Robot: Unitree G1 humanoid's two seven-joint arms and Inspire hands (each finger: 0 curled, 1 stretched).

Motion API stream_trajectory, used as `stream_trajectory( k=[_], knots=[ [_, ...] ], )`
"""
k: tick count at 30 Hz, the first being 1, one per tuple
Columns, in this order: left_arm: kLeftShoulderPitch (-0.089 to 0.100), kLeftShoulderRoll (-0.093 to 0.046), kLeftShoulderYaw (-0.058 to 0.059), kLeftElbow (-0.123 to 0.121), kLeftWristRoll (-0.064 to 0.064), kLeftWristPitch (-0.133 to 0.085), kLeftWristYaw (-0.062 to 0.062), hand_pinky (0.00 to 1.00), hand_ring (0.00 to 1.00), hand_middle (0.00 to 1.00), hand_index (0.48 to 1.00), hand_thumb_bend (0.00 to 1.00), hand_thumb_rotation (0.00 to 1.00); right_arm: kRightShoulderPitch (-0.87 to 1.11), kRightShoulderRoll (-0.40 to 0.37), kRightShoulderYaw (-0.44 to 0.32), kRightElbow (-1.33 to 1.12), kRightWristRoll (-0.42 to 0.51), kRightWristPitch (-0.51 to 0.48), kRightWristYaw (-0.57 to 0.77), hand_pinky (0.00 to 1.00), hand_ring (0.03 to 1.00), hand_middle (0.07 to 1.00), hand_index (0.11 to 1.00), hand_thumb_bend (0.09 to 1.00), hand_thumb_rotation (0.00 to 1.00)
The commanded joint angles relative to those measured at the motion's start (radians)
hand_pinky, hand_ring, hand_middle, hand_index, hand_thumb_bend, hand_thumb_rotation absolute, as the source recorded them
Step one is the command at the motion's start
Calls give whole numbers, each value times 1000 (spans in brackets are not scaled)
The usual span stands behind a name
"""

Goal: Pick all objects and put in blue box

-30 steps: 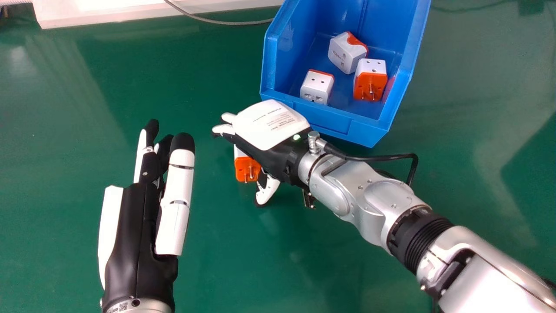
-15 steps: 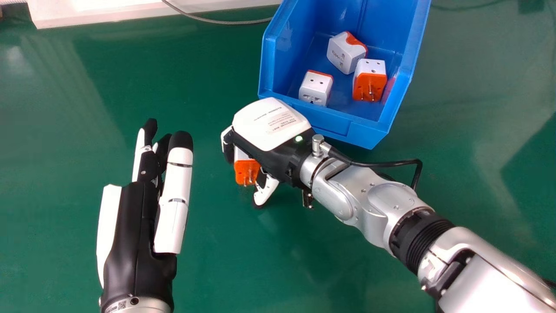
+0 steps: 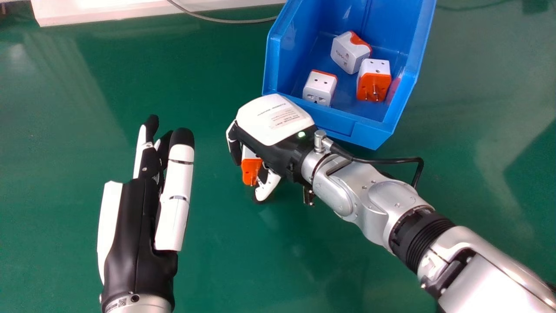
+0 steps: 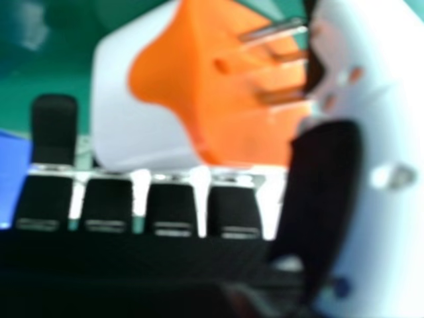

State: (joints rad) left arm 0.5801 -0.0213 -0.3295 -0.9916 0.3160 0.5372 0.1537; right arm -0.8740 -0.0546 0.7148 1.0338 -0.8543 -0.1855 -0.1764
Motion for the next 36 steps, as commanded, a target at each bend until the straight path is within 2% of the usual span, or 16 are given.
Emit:
stream_trajectory(
  k=[1, 7, 13, 19, 30, 31, 36],
  knots=[
    [-8, -7, -2, -10, 4, -4, -4, 905, 959, 949, 984, 456, 1000, 12, -5, -22, -41, 25, 8, 11, 417, 482, 496, 448, 503, 0],
    [-26, -8, 15, 3, -2, -1, -10, 904, 958, 948, 987, 454, 1000, 63, -21, -52, -151, 50, 53, 57, 399, 472, 493, 448, 502, 0],
    [-39, -12, 24, 18, -2, -3, -14, 903, 958, 947, 988, 455, 1000, 180, -57, -93, -377, 62, 117, 111, 382, 461, 492, 464, 501, 0],
    [-48, -12, 32, 22, -2, -2, -21, 902, 958, 947, 988, 456, 1000, 320, -91, -133, -604, 92, 158, 156, 372, 451, 492, 468, 500, 0],
    [-74, -12, 77, 53, -21, -15, -36, 902, 961, 949, 989, 458, 1000, 539, -133, -214, -946, 160, 201, 248, 334, 420, 504, 511, 494, 0],
    [-76, -12, 78, 55, -21, -15, -36, 902, 961, 949, 989, 458, 1000, 554, -135, -225, -975, 170, 206, 254, 334, 420, 504, 511, 494, 0],
    [-99, -12, 101, 76, -28, -17, -44, 903, 961, 949, 989, 458, 1000, 604, -146, -263, -1099, 171, 236, 281, 332, 418, 508, 522, 493, 0]
  ],
)
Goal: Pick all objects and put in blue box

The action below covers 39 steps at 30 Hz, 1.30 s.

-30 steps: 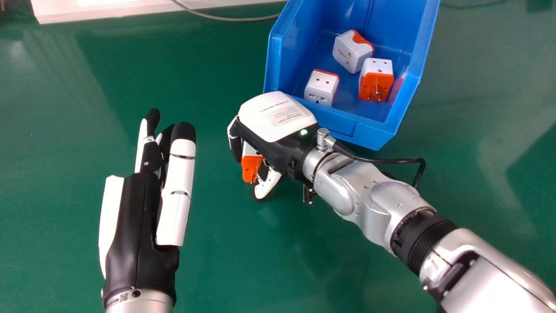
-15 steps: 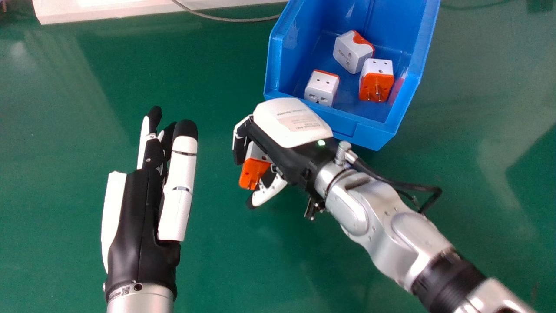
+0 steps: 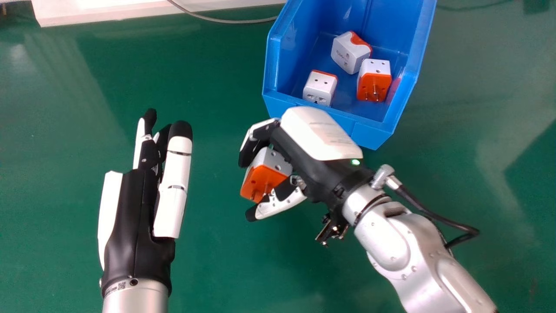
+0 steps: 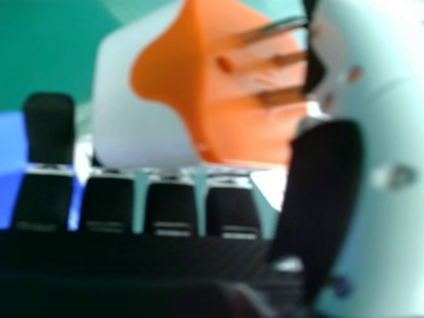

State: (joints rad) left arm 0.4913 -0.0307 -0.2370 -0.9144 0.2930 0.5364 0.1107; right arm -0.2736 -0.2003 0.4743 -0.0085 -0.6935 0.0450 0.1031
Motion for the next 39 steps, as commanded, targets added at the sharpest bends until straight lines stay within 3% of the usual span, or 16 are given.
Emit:
stream_trajectory(
  k=[1, 10, 14, 27, 33, 39],
  knots=[
    [-15, -2, 16, 5, -8, -19, -3, 903, 961, 949, 989, 458, 1000, 13, -7, -33, -85, 7, 11, 6, 332, 418, 508, 522, 493, 0],
    [-56, 5, 71, 55, -34, -35, -17, 903, 961, 947, 989, 458, 1000, 30, -41, -124, -213, 11, 23, 12, 324, 429, 525, 536, 490, 0],
    [-69, 6, 87, 73, -38, -42, -22, 903, 960, 945, 987, 458, 1000, 7, -44, -166, -248, 11, 33, 16, 321, 431, 528, 540, 489, 0],
    [-90, 6, 109, 90, -45, -43, -28, 902, 957, 942, 983, 458, 1000, -176, -97, -278, -155, 7, 4, -34, 310, 426, 527, 555, 487, 0],
    [-104, 4, 113, 96, -48, -35, -27, 902, 957, 941, 982, 458, 999, -331, -101, -254, 42, -28, 19, -64, 307, 424, 526, 560, 486, 0],
    [-112, 3, 110, 100, -47, -30, -24, 906, 956, 942, 982, 457, 997, -505, -76, -208, 322, -50, 35, -119, 305, 422, 522, 569, 485, 0]
  ],
)
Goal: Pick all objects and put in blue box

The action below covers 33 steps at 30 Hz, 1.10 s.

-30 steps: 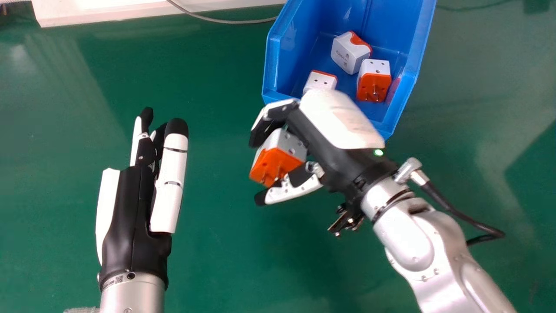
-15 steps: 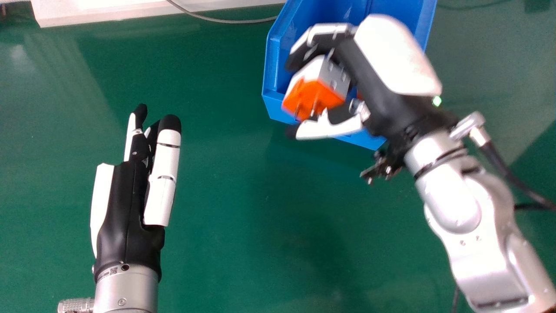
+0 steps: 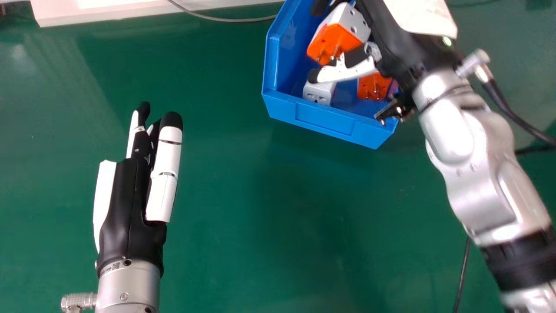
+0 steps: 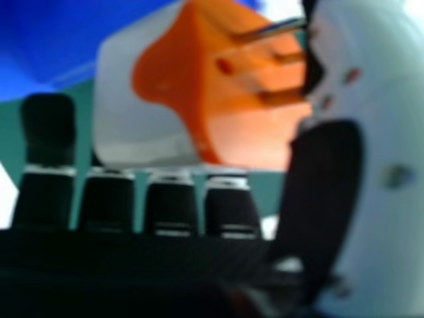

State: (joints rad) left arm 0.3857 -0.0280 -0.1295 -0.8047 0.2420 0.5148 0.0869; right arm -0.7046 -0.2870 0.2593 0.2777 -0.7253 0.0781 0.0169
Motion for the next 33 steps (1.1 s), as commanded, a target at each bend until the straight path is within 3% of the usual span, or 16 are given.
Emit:
stream_trajectory(
  k=[1, 6, 14, 22, 29, 33],
  knots=[
    [-8, 0, 0, -10, 5, -7, 1, 907, 956, 942, 981, 457, 997, -104, 17, 17, 86, -21, 7, -46, 306, 422, 522, 570, 485, 0],
    [-12, 1, -3, -15, 6, 0, -1, 908, 956, 943, 982, 456, 997, -214, 40, 79, 297, -56, 15, -119, 311, 424, 523, 567, 486, 0],
    [-26, 0, 5, -13, -1, 13, -6, 910, 960, 948, 986, 455, 997, -293, 102, 137, 490, -51, 61, -138, 315, 425, 527, 556, 488, 0],
    [-29, 2, -1, -28, -2, 30, -8, 911, 961, 949, 987, 455, 998, -371, 141, 170, 653, -45, 48, -185, 320, 430, 526, 545, 491, 0],
    [-29, 2, 2, -27, -7, 29, -13, 913, 961, 950, 986, 457, 997, -443, 165, 202, 792, -41, 44, -215, 328, 433, 524, 539, 493, 0],
    [-24, -4, -3, -31, -7, 27, -12, 915, 962, 950, 986, 458, 994, -460, 174, 199, 843, -21, 32, -243, 335, 436, 518, 527, 495, 0]
  ],
)
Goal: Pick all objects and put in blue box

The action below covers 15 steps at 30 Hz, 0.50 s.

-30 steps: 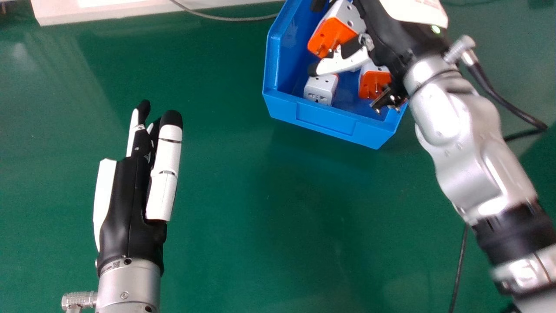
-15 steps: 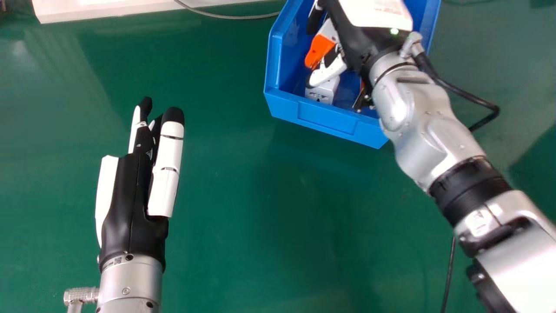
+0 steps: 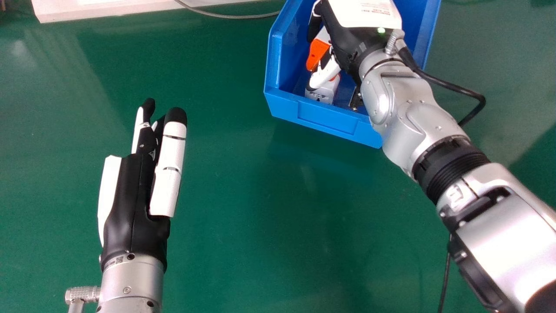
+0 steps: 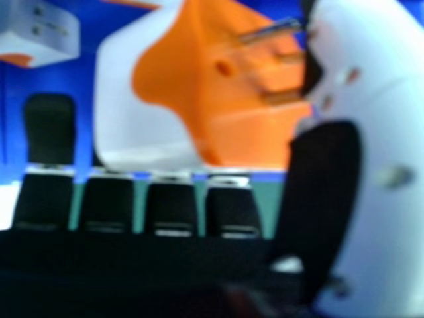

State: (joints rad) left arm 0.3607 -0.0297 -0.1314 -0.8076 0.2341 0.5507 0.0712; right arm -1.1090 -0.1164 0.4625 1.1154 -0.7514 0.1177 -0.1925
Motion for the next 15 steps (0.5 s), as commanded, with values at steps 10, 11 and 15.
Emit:
stream_trajectory(
  k=[10, 11, 15],
  knots=[
    [8, -4, 5, -29, -7, -13, -2, 920, 963, 953, 988, 458, 992, -65, 7, -8, 31, 42, -8, -104, 341, 436, 510, 518, 497, 0],
    [8, -4, 4, -30, -6, -12, -2, 920, 963, 953, 988, 458, 992, -67, 9, -10, 35, 47, -9, -112, 341, 436, 510, 518, 497, 0],
    [10, -5, 3, -32, -4, -13, -1, 922, 964, 954, 989, 459, 991, -74, 19, -15, 57, 63, -12, -143, 341, 438, 512, 526, 496, 0]
  ],
)
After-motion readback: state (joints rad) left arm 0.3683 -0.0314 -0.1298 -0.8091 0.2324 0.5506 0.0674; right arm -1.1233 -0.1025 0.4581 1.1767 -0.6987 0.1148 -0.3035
